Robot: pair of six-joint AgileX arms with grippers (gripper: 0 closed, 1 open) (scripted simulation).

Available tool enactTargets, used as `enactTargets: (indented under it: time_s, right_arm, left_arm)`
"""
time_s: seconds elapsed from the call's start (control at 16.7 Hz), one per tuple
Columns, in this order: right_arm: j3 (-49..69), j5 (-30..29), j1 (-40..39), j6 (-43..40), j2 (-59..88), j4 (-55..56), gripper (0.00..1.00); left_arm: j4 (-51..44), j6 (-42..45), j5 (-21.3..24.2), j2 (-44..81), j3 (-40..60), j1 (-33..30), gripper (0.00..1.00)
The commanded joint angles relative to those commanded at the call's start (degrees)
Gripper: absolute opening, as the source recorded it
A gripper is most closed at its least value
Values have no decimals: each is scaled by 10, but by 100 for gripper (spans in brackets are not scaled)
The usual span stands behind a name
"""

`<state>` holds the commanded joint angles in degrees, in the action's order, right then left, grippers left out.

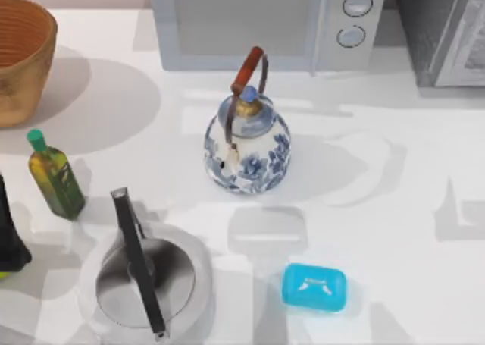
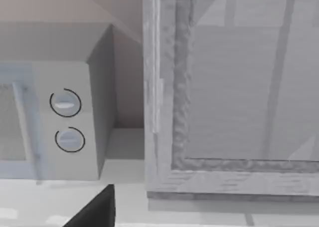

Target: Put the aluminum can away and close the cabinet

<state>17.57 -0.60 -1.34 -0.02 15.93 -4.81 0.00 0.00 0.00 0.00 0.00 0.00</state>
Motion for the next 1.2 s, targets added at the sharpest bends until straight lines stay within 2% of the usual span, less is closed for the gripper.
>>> enactTargets:
  time_s: [0.18,0.36,0.84,1.02,1.2]
  right_arm:
    - [-110,4,7,1,-100,32,100]
    - [-168,6,13,1,-153,47,100]
    - [-171,11,17,-1,-151,53,100]
    - [-141,60,60,-10,-96,107,100]
    - [-94,145,134,-19,5,211,100]
  left_arm:
    - [0,0,0,0,0,0,100]
    - [0,0,0,0,0,0,100]
    - [0,0,0,0,0,0,100]
    - [0,0,0,0,0,0,100]
    - [0,0,0,0,0,0,100]
